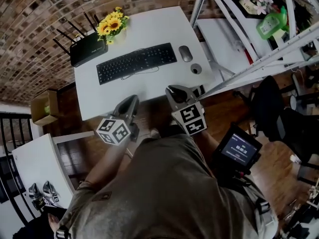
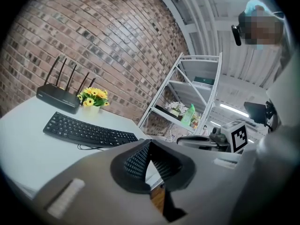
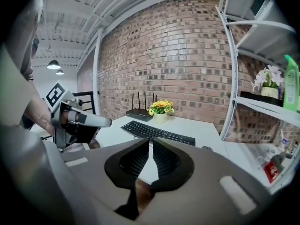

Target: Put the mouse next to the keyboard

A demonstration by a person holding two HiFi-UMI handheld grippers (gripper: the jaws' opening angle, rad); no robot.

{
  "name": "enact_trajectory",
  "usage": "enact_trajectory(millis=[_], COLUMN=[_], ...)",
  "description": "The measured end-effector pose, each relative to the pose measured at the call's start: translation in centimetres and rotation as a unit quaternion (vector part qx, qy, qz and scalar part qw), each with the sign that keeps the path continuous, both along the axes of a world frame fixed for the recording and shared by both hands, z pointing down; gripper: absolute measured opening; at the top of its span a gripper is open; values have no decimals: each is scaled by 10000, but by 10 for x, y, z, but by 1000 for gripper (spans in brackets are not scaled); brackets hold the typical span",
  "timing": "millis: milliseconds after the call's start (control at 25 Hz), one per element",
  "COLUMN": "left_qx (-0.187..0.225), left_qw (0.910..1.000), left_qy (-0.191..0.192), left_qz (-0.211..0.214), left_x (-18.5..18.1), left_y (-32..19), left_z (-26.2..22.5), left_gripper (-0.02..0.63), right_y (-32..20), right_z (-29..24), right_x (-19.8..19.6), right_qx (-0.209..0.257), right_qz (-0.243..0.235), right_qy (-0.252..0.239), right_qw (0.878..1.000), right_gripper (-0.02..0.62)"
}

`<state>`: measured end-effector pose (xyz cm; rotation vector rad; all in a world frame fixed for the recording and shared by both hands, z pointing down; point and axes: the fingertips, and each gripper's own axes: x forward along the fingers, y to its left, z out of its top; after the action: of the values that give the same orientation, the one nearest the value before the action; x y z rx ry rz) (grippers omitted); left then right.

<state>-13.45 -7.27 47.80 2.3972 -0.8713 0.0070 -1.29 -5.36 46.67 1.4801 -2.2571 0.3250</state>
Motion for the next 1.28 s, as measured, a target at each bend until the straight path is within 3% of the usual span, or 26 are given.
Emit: enact_trajectory(millis=[520,1280], left_qx=[135,83], left_qw=[9993,9995], left_qy=[-111,-90], left_qz=[-341,-305], left_x=[0,12], left_y=[11,13], left_z=[-14,-5], left_gripper=[1,2], right_y=[13,16], right_z=[-6,-1], right_x=[-10,-6], right_qx=[-115,-109], right_qz=[-372,-377], right_qy=[-482,-518], right_qw=[9981,9979], right_gripper=[14,14])
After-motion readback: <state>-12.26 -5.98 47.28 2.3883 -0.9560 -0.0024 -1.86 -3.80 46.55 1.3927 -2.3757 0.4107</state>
